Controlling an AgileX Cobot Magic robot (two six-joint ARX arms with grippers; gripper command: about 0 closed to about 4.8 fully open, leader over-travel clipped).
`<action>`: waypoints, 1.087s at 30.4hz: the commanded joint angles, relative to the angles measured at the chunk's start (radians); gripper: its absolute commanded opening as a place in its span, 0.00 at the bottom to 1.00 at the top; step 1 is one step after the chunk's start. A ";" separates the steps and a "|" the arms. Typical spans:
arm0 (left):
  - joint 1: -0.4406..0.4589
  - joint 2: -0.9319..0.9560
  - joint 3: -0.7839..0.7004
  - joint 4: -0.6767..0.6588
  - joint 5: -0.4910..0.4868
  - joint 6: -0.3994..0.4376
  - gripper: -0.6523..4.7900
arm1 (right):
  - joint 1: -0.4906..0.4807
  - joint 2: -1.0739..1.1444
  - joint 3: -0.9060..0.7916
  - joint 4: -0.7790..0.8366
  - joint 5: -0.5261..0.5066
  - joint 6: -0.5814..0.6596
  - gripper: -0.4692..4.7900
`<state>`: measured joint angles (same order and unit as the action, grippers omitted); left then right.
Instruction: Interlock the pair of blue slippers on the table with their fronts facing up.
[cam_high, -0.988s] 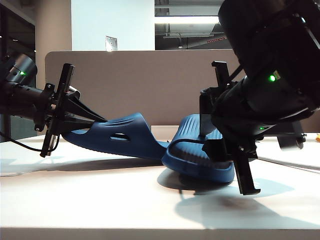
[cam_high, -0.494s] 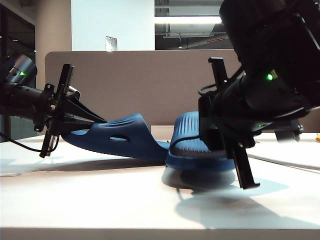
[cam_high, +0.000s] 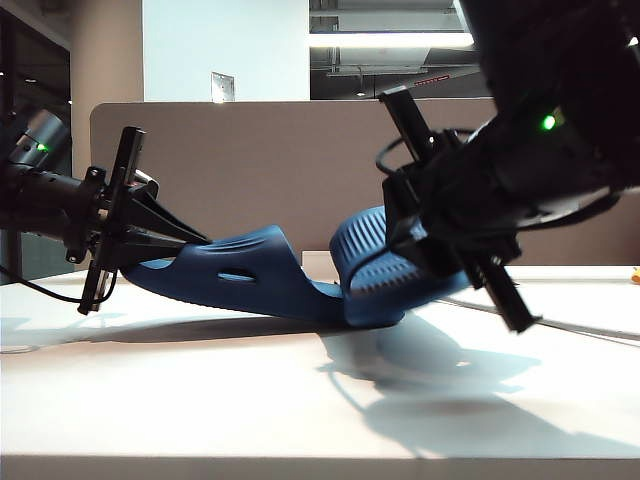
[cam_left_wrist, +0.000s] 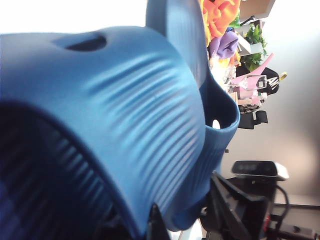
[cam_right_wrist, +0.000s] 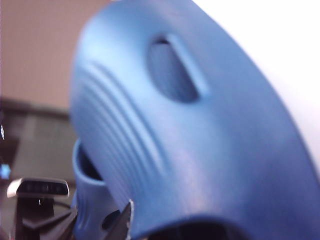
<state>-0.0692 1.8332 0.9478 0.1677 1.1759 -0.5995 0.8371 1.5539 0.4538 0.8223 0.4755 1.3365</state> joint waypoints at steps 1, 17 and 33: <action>0.013 -0.007 0.002 0.003 0.017 0.017 0.11 | -0.035 -0.053 -0.001 0.004 -0.095 -0.208 0.09; 0.028 -0.008 0.002 0.002 0.015 0.068 0.11 | -0.355 -0.389 0.000 -0.296 -0.832 -0.402 0.09; 0.029 -0.008 0.002 -0.095 0.017 0.205 0.11 | -0.913 -0.467 0.002 -0.511 -1.629 -0.483 0.09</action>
<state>-0.0410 1.8328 0.9478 0.0978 1.1870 -0.4347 -0.0513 1.0916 0.4500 0.2863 -1.0668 0.8680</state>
